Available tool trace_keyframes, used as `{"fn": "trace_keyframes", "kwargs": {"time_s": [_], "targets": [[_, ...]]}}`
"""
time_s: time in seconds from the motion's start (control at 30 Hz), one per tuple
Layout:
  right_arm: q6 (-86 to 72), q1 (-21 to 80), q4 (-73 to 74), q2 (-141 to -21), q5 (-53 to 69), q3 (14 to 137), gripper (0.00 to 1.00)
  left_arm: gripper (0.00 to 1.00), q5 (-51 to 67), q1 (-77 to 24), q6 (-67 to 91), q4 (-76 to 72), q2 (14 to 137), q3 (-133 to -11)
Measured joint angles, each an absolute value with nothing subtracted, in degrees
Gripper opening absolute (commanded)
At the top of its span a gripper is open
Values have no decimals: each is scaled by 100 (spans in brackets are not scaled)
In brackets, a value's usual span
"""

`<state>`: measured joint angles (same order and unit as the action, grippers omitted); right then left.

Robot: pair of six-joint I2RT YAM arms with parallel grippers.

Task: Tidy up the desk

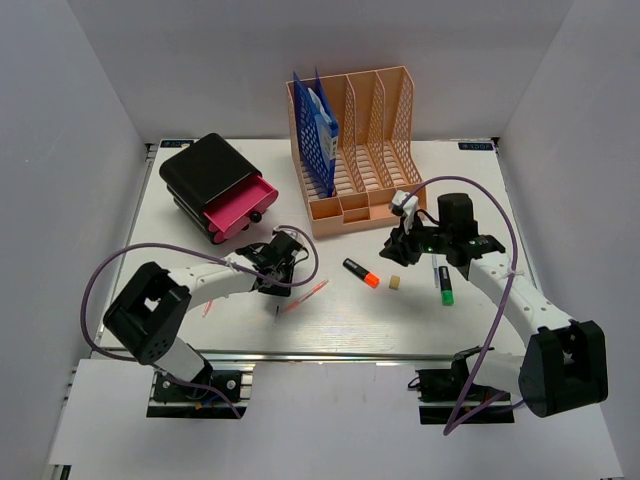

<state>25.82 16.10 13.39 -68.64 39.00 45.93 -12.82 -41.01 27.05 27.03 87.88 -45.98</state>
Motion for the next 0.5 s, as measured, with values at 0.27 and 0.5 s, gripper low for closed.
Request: {"fn": "trace_keyframes", "kwargs": {"time_s": [0.27,0.5], "targets": [[2598,1599,1341,-6807,3905,4593,40,22,-1326,-4101,2700,2475,8917,-4668],[2600,1562,1350,-6794,3920,4593,40,13,-1879,-4093,2633,2989,8829,-4890]]}}
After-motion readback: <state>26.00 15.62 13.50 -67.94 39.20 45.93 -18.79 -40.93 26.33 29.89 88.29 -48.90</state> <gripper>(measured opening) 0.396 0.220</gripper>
